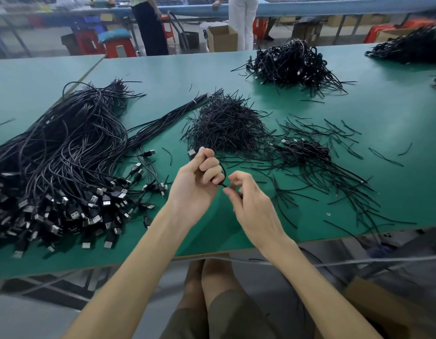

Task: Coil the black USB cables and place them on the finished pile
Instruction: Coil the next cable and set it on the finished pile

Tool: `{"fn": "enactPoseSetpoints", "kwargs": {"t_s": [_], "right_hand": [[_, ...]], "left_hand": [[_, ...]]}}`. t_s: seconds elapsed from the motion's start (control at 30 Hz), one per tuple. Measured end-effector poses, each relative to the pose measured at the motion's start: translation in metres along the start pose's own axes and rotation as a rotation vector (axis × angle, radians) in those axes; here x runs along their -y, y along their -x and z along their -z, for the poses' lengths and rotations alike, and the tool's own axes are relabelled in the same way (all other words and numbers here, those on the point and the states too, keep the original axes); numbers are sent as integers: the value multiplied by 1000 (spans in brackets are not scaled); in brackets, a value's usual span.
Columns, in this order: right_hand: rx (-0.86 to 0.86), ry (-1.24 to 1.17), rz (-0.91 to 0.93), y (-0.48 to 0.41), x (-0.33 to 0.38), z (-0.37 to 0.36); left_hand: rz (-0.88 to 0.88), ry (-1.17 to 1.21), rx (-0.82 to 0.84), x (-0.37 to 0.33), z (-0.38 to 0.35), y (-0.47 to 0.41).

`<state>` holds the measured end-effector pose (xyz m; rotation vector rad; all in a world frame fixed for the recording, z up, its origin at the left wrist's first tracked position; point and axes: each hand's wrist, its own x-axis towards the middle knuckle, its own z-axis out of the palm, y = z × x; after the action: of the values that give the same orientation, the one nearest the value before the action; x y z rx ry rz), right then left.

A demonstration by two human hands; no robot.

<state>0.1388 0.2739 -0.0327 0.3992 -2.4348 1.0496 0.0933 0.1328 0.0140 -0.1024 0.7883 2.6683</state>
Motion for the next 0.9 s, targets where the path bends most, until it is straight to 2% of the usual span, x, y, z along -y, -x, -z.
{"fn": "enactPoseSetpoints", "kwargs": {"t_s": [0.2, 0.43, 0.53, 0.63, 0.73, 0.9], "right_hand": [[105, -32, 14, 0, -2, -3], [94, -198, -52, -1, -3, 3], [54, -236, -100, -4, -7, 1], [21, -318, -136, -4, -11, 0], [40, -353, -124, -3, -11, 0], [64, -322, -75, -3, -7, -2]], "left_hand": [[-12, -169, 56, 11, 0, 3], [19, -393, 207, 25, 0, 6], [24, -349, 228, 27, 3, 6], [40, -406, 299, 20, 8, 5], [78, -550, 384, 7, 15, 7], [177, -657, 408, -10, 17, 10]]}}
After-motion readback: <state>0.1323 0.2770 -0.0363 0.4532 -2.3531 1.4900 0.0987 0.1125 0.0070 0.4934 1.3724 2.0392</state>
